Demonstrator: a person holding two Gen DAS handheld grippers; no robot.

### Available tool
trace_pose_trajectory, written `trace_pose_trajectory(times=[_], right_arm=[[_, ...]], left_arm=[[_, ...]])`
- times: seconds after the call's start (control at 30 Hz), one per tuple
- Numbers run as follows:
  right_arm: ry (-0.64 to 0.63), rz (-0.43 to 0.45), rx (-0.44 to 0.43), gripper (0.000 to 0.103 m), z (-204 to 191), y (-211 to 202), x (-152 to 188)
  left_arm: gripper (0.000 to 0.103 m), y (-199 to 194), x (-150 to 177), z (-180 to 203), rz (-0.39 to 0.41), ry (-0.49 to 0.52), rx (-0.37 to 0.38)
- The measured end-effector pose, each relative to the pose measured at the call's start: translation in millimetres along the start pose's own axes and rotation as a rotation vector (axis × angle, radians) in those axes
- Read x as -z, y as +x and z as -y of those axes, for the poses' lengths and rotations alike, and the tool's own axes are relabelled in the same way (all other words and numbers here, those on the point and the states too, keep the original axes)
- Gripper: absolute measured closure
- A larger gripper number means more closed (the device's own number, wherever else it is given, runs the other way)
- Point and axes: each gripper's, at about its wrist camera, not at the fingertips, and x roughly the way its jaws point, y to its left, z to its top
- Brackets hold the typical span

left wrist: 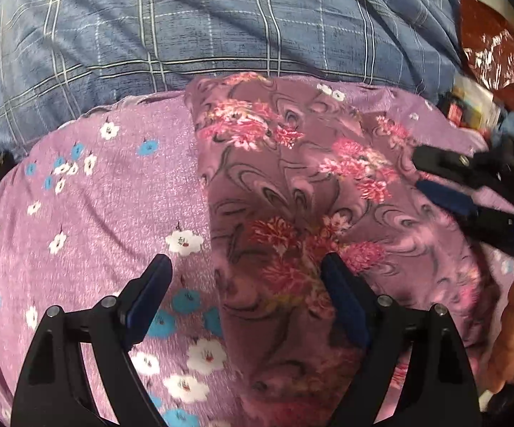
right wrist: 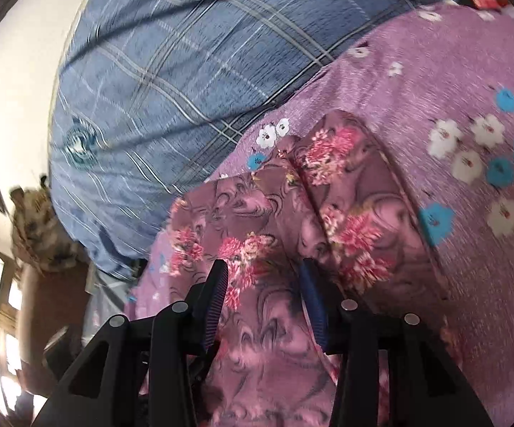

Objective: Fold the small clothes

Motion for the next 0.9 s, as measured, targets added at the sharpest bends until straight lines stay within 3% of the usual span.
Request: trace_pose_trajectory(times=[0.17,0.3,0.4,0.5,0.67,0.73,0.8,0.9], right_arm=[[-0.045,-0.015,-0.03,0.057,-11.8,-22.0,15.4],[-0.105,-0.064,0.031,0.057,-17.0,-24.0,30.4],[-0.073,-0.122,0.048,0.061,-3.5,-14.0,36.6],[-0.071,-0.116,0.041,0.059,-4.3,-29.2,38.1],[-0.089,-0.076,-0.001,0.058,-11.6,-58.1,42.7],[-0.096,-0.09,0.045,0.057,-7.7,-55.5,45.8],[-0.067,-0.158,0.107,0.059,5.2,-40.7,48.9],[-0.032,-0.147,0.072,0.06,9.4,-47.0,51.4]], left_arm=[[0.016,-39.5,11.5,4.0,0.098,0.001,0.002],[0.016,-26.7,31.4,7.5,0.014,-0.011,0.032],[0.015,-11.2,40.1,10.8,-0.051,-0.011,0.016],[0.016,-21.9,40.1,11.6,-0.051,-0.033,0.022],[0.016,-55.7,38.7,13.6,0.041,-0.029,0.022],[0.016,-49.2,44.6,16.8,-0.001,-0.003,0.005],[0.016,-26.9,54.8,20.0,-0.091,0.025,0.001],[0.016,-18.9,67.7,13.1,-0.143,-0.059,0.036]])
